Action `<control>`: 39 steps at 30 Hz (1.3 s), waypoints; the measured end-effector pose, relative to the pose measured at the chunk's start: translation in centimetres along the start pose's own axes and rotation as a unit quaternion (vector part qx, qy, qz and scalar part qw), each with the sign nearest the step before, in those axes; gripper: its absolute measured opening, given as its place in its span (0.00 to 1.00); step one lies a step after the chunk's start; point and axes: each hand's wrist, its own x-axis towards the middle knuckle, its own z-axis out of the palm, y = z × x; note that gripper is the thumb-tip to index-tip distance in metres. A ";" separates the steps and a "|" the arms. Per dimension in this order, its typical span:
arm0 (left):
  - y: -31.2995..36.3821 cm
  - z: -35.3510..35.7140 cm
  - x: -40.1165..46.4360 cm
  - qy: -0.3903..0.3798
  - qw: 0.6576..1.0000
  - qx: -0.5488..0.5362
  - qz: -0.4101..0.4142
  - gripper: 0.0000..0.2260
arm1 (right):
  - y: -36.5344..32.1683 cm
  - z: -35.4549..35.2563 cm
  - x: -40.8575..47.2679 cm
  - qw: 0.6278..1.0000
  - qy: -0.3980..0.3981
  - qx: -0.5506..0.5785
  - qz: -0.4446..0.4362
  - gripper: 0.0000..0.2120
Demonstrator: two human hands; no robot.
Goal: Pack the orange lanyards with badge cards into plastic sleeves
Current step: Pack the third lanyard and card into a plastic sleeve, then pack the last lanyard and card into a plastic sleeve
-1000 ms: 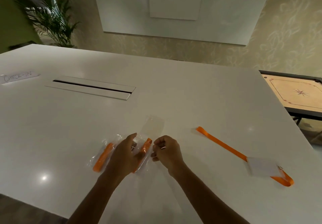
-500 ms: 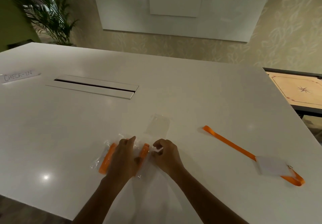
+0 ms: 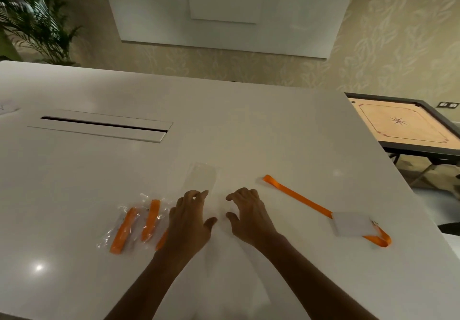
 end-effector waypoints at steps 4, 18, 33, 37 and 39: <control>3.7 2.3 0.6 -0.022 0.999 -0.010 0.049 0.32 | 3.5 -3.5 -1.4 0.999 -0.003 -0.034 0.018 0.19; 16.3 10.3 1.4 -0.105 0.980 -0.052 0.161 0.29 | 18.1 -14.7 -8.0 0.978 -0.049 -0.094 0.177 0.23; 24.5 16.3 0.7 -0.100 0.973 -0.045 0.203 0.27 | 24.1 -17.5 -11.3 0.968 -0.136 -0.098 0.188 0.36; 25.3 17.0 0.6 -0.083 0.976 -0.052 0.196 0.26 | 24.7 -17.5 -11.5 0.973 -0.114 -0.087 0.182 0.37; 25.5 17.1 0.6 -0.080 0.976 -0.071 0.189 0.26 | 24.8 -17.5 -11.6 0.975 -0.098 -0.076 0.187 0.37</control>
